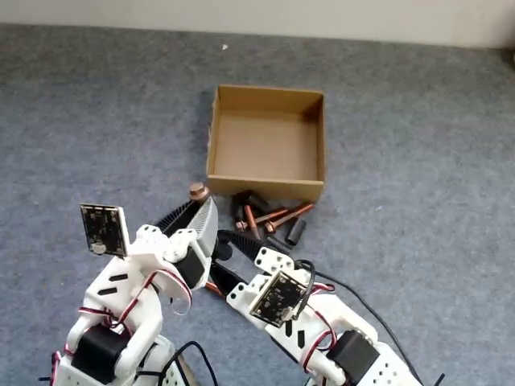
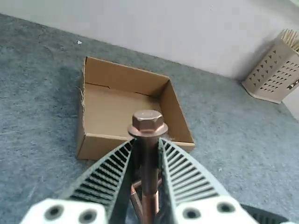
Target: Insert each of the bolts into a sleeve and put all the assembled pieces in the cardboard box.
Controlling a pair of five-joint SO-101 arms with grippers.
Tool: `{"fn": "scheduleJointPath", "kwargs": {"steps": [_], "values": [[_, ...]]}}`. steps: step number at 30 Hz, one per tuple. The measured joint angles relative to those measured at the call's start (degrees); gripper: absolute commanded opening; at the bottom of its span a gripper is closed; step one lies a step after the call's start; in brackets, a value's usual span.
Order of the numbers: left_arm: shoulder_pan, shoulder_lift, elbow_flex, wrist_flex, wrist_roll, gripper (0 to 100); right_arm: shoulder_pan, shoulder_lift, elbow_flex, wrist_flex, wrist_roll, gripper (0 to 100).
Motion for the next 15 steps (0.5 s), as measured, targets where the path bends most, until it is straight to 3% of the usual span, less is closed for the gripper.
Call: {"fn": "scheduleJointPath", "kwargs": {"steps": [4, 10, 15], "values": [[0.0, 0.0, -2.4, 0.0, 0.4, 1, 0.1, 0.0, 0.0, -0.1, -0.7, 0.4], [-0.1, 0.1, -6.5, 0.0, 0.4, 1, 4.3, 0.0, -0.1, -0.3, -12.6, 0.4], [-0.1, 0.0, -7.6, 0.0, 0.4, 1, 5.7, 0.0, -0.1, -0.2, -14.4, 0.4]]}}
